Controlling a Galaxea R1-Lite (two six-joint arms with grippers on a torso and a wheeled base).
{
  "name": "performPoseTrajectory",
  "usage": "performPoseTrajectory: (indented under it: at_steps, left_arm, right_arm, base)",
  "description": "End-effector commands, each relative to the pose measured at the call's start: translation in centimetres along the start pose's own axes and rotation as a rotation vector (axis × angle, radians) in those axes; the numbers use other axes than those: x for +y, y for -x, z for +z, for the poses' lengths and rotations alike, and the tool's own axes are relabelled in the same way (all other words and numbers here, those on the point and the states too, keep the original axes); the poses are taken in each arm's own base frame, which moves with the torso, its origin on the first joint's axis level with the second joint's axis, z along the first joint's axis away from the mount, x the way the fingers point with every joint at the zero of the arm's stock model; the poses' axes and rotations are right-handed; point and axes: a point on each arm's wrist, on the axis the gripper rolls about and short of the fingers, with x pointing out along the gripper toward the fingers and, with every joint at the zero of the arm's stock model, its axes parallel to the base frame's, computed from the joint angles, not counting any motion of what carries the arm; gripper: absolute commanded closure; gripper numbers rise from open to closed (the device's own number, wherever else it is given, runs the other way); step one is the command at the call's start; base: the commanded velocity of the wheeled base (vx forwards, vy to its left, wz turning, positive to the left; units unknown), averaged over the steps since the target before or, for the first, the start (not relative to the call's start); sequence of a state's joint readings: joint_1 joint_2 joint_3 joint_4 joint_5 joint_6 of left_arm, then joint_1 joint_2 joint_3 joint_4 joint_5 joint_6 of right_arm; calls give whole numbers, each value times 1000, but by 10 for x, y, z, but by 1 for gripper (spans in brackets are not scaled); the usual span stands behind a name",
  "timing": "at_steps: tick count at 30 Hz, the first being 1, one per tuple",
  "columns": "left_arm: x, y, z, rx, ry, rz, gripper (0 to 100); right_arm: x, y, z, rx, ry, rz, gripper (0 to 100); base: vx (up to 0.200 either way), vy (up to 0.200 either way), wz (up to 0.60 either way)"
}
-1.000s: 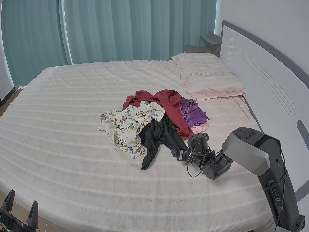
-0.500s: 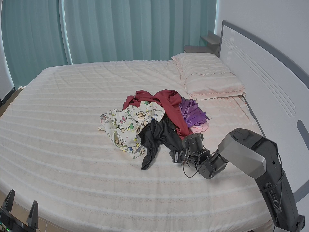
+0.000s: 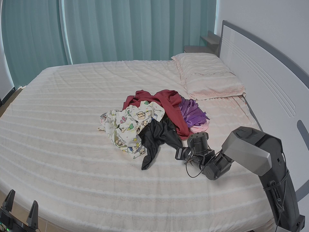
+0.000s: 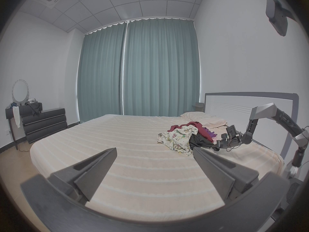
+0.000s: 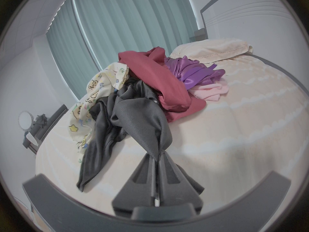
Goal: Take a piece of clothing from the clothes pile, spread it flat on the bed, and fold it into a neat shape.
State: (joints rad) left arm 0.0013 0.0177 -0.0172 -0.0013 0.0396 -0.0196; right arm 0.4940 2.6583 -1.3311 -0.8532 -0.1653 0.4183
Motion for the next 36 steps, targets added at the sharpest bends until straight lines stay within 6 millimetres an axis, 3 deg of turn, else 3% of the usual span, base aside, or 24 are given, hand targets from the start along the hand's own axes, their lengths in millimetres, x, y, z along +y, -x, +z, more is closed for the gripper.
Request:
performPoseTrajectory:
  at_steps: [1, 5, 6, 7, 10, 12, 13, 14, 16, 23, 26, 27, 31, 36]
  left_arm:
    - [0, 0, -5, -2, 0, 1, 0]
    - [0, 0, -5, -2, 0, 1, 0]
    - [0, 0, -5, -2, 0, 1, 0]
    - [0, 0, -5, -2, -3, -1, 0]
    - [0, 0, -5, -2, -3, 1, 0]
    - [0, 0, -5, -2, -3, 1, 0]
    - [0, 0, -5, -2, -3, 1, 0]
    - [0, 0, -5, -2, -1, 1, 0]
    - [0, 0, -5, -2, -3, -1, 0]
    - [-1, 1, -2, -22, -42, -61, 0]
    - [-2, 17, 50, -255, 61, -105, 0]
    - [-3, 16, 58, -240, 98, -140, 0]
    - [-8, 0, 40, 4, 87, -397, 0]
    - [-10, -20, 11, 289, 89, -445, 0]
  right_arm:
    - [3, 75, 24, -12, -76, 80, 100]
    - [-7, 146, 32, 5, -105, 201, 100]
    - [-7, 148, 32, 6, -108, 202, 100]
    - [-12, 175, 24, 16, -119, 222, 100]
    - [-21, 218, 16, -23, -121, 248, 100]
    - [-29, 241, 16, -67, -132, 267, 100]
    - [-30, 242, 16, -70, -133, 268, 100]
    - [-37, 260, 8, -48, -135, 254, 100]
    - [-42, 274, 0, -10, -135, 236, 100]
    - [-43, 290, 9, -33, -297, 265, 100]
    - [-44, 290, 9, -41, -305, 255, 100]
    - [-45, 289, 9, -35, -311, 254, 100]
    - [-45, 285, 4, 2, -356, 246, 100]
    - [-46, 279, -4, 42, -374, 217, 100]
  base:
    - [0, 0, 0]
    - [0, 0, 0]
    - [0, 0, 0]
    - [0, 0, 0]
    - [0, 0, 0]
    - [0, 0, 0]
    - [0, 0, 0]
    - [0, 0, 0]
    - [0, 0, 0]
    - [0, 0, 0]
    - [0, 0, 0]
    - [0, 0, 0]
    - [0, 0, 0]
    - [0, 0, 0]
